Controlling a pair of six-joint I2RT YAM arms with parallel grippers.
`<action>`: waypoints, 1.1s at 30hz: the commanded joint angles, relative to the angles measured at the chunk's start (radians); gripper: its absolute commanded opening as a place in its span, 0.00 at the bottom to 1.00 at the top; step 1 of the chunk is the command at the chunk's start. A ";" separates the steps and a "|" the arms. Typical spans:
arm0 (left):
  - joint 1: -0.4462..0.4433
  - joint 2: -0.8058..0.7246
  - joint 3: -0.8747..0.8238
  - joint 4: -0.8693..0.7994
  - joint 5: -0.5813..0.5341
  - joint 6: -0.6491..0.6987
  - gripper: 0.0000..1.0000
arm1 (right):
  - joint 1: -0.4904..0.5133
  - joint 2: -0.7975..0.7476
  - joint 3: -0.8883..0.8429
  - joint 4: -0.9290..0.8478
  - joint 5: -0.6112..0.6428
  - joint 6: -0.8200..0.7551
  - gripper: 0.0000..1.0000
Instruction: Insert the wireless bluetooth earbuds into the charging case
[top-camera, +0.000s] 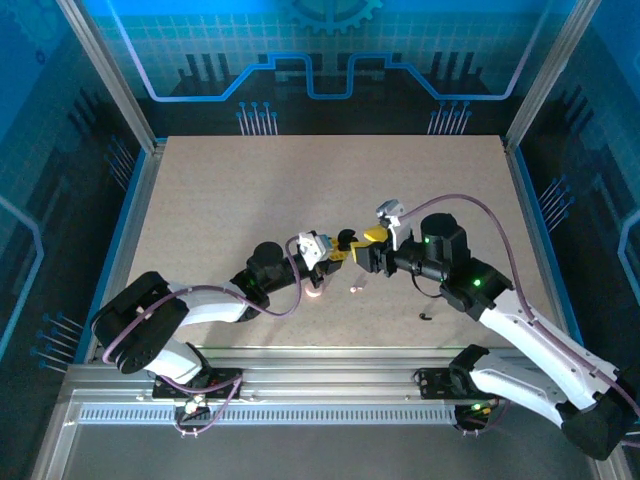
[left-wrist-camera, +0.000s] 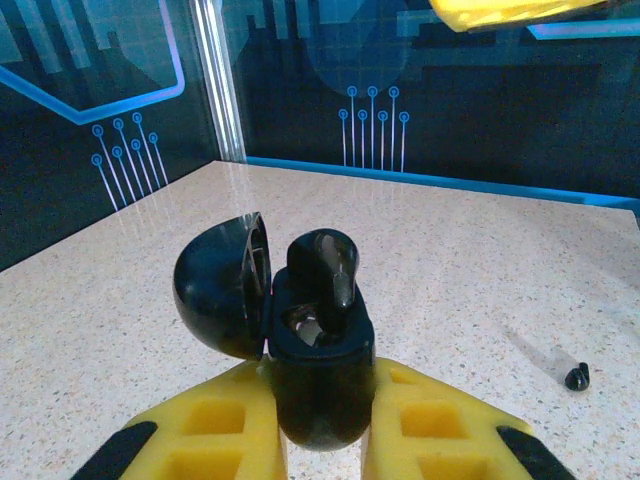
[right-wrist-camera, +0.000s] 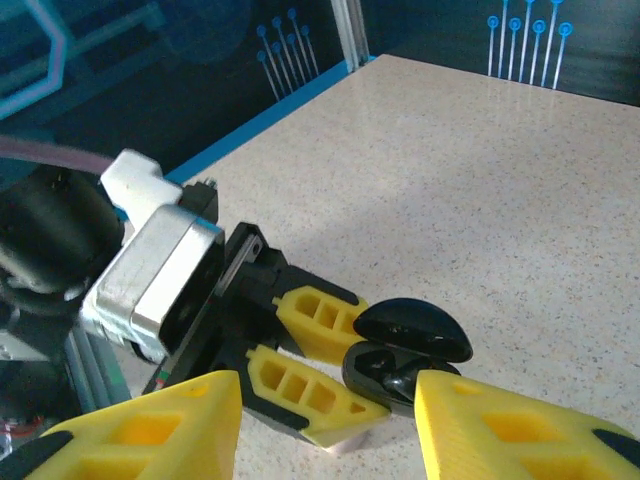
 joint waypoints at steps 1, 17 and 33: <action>-0.006 -0.015 0.011 0.003 0.024 0.031 0.10 | -0.027 -0.028 0.000 -0.031 -0.100 -0.175 0.50; -0.006 -0.041 0.020 -0.020 0.085 0.049 0.10 | -0.102 -0.009 -0.104 -0.008 -0.291 -0.869 0.55; -0.006 -0.044 0.017 -0.022 0.099 0.045 0.10 | -0.144 0.080 -0.081 0.074 -0.359 -0.870 0.54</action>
